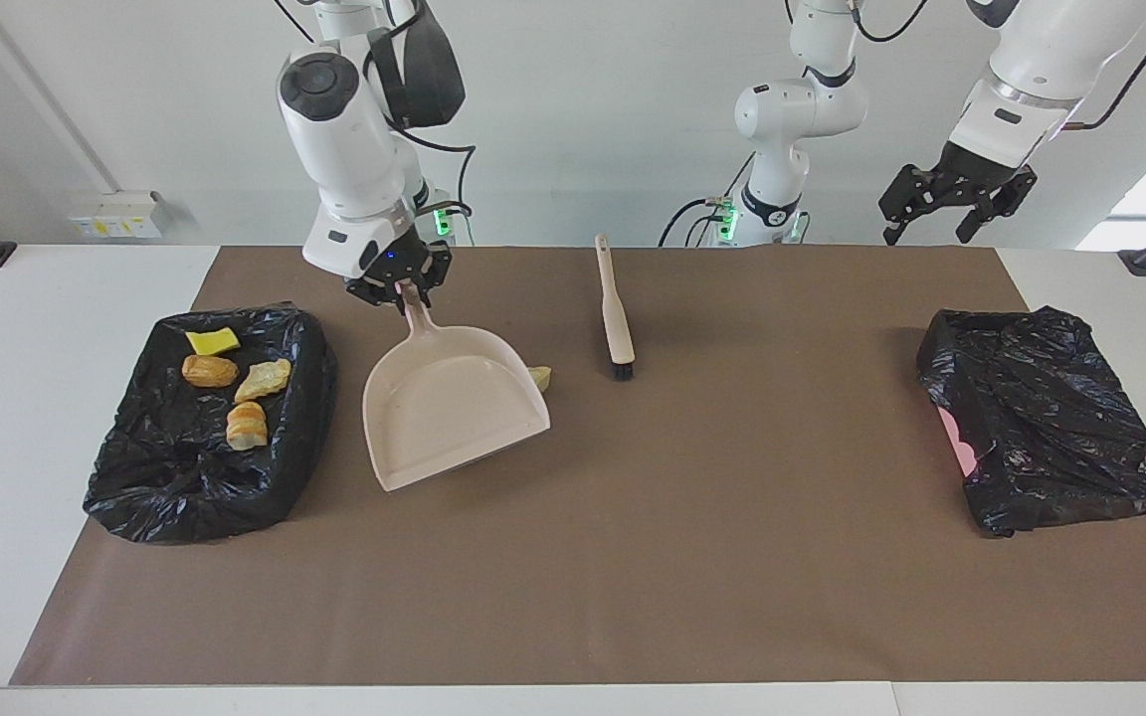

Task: Sweep and dump trash in bin
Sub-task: 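Bring the dustpan back and set it down on the mat with the right gripper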

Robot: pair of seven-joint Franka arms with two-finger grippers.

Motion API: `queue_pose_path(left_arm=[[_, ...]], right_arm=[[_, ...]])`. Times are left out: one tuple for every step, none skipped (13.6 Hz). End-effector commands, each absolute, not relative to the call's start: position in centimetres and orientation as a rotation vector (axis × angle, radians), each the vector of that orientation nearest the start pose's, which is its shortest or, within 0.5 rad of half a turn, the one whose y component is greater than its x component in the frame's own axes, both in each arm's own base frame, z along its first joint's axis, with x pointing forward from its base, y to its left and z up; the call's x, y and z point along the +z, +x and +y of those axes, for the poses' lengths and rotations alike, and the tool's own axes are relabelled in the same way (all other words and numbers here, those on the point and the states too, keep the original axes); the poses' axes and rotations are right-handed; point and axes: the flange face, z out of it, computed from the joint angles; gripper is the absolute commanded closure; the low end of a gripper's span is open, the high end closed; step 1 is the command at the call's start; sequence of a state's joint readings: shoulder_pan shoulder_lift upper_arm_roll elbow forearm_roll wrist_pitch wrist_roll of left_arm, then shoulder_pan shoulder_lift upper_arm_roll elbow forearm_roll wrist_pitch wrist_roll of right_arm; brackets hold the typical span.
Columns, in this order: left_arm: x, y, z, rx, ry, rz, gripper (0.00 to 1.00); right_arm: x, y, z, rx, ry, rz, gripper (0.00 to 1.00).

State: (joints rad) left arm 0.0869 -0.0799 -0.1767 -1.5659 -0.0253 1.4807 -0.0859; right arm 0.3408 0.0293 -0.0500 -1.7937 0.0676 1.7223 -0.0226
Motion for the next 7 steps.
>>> queue_pose_path(left_arm=[[66.6, 52.3, -5.3, -0.023, -3.157, 0.005, 0.00], [66.6, 52.3, -5.2, -0.044, -3.164, 0.001, 0.00], [66.4, 52.3, -5.0, -0.043, -3.168, -0.006, 0.00], [66.4, 52.3, -4.9, -0.046, -3.168, -0.009, 0.00], [66.4, 52.3, -4.9, -0.046, -3.169, -0.004, 0.00], [66.4, 52.3, -4.8, -0.046, -3.169, -0.001, 0.00], [66.6, 52.3, -4.7, -0.051, -3.167, -0.001, 0.00]], right_arm=[[49.2, 53.8, 22.9, 0.130, -3.062, -0.268, 1.00], [48.4, 54.2, 24.8, 0.111, -3.058, -0.210, 1.00], [47.9, 54.7, 26.0, 0.093, -3.053, -0.174, 1.00], [47.2, 54.8, 28.1, 0.098, -3.055, -0.182, 1.00], [45.7, 54.8, 30.4, 0.123, -3.073, -0.174, 1.00], [44.9, 55.6, 31.7, 0.112, -3.086, -0.096, 1.00], [44.1, 56.9, 32.7, 0.091, -3.091, -0.007, 1.00]])
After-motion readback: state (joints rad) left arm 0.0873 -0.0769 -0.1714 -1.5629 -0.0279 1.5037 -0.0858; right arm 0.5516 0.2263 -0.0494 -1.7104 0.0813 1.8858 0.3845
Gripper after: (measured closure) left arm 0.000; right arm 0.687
